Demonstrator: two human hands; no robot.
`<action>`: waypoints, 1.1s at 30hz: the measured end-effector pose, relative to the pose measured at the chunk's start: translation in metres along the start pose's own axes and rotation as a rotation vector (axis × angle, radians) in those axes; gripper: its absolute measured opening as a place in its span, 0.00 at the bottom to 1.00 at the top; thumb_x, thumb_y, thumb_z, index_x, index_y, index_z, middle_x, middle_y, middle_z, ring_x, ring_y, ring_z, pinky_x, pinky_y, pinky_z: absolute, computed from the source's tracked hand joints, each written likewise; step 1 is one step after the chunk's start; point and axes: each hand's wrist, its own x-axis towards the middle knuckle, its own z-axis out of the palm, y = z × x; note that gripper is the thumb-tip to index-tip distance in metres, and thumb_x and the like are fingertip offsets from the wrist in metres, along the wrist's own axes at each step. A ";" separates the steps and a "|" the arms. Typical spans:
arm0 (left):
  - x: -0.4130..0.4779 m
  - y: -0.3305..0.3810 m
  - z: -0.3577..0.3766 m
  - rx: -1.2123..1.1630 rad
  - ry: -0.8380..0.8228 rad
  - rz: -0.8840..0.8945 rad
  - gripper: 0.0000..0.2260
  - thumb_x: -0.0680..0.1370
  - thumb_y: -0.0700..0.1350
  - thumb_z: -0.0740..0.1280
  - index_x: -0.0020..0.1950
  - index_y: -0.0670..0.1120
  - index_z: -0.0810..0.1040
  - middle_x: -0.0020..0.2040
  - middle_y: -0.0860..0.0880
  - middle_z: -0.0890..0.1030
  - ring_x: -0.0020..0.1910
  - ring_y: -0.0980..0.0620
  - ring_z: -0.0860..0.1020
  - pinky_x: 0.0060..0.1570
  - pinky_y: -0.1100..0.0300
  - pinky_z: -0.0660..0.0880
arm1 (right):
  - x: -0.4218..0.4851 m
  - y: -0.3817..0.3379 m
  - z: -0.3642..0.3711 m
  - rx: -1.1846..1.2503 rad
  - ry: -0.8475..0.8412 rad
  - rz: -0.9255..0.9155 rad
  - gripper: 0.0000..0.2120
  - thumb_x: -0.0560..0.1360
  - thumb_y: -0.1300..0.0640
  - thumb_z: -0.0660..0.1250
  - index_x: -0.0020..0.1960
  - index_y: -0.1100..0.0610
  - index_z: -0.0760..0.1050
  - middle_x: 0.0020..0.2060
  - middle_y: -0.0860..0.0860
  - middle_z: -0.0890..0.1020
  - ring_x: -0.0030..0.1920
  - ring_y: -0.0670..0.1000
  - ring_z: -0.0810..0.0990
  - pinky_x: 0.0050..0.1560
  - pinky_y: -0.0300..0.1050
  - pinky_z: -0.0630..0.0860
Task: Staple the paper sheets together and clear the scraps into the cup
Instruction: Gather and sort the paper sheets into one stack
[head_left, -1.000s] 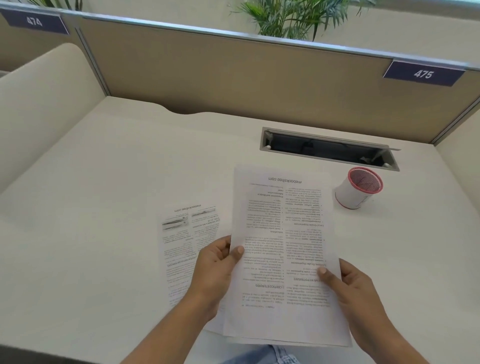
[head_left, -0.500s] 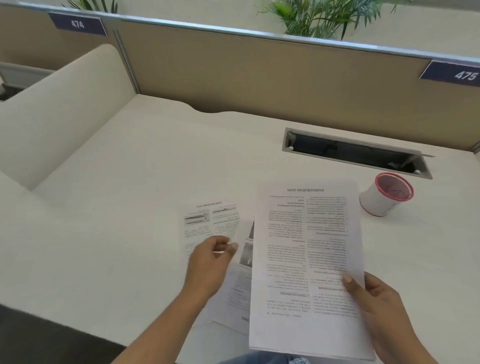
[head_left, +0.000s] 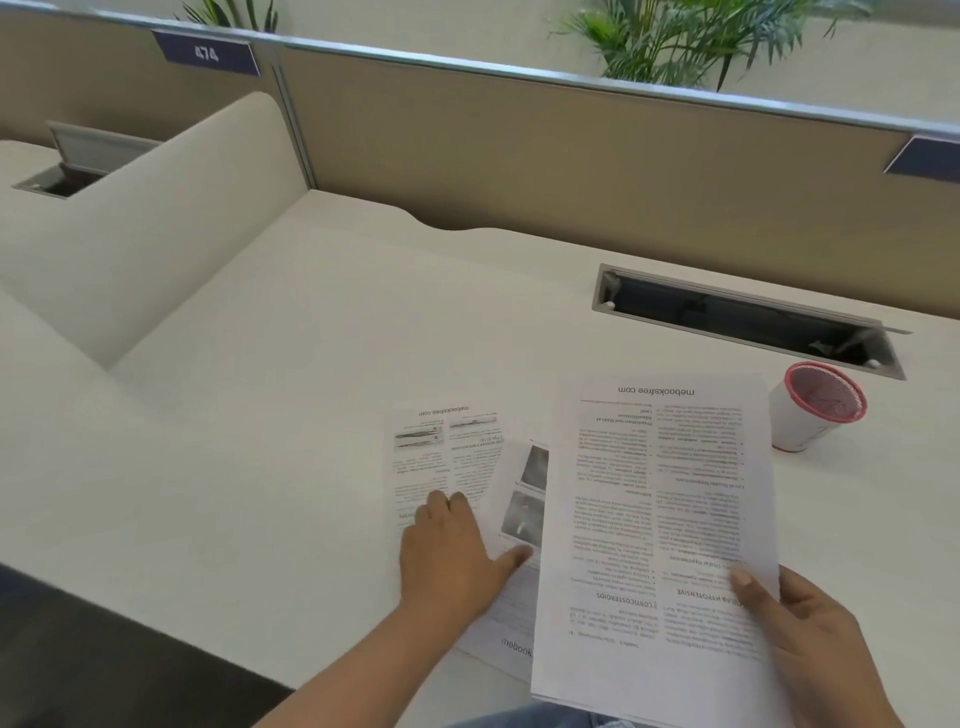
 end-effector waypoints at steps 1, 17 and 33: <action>-0.002 0.006 0.004 0.034 -0.024 -0.001 0.42 0.68 0.77 0.61 0.67 0.46 0.68 0.63 0.47 0.71 0.61 0.47 0.71 0.59 0.53 0.71 | 0.000 0.000 -0.001 -0.002 0.008 -0.002 0.06 0.75 0.62 0.68 0.50 0.60 0.83 0.41 0.57 0.88 0.38 0.54 0.87 0.37 0.43 0.84; 0.004 0.024 0.016 -0.397 -0.150 -0.119 0.34 0.62 0.55 0.83 0.56 0.46 0.66 0.50 0.50 0.76 0.49 0.48 0.78 0.41 0.57 0.72 | -0.011 0.009 -0.029 0.033 0.163 0.025 0.15 0.61 0.52 0.75 0.45 0.57 0.85 0.39 0.56 0.88 0.39 0.56 0.87 0.37 0.44 0.84; 0.025 -0.010 -0.038 -0.855 0.127 -0.008 0.07 0.79 0.49 0.70 0.44 0.47 0.82 0.40 0.49 0.86 0.42 0.47 0.84 0.44 0.47 0.80 | -0.008 0.017 -0.037 0.154 0.161 0.040 0.06 0.75 0.65 0.68 0.50 0.63 0.82 0.42 0.59 0.87 0.37 0.56 0.87 0.38 0.50 0.84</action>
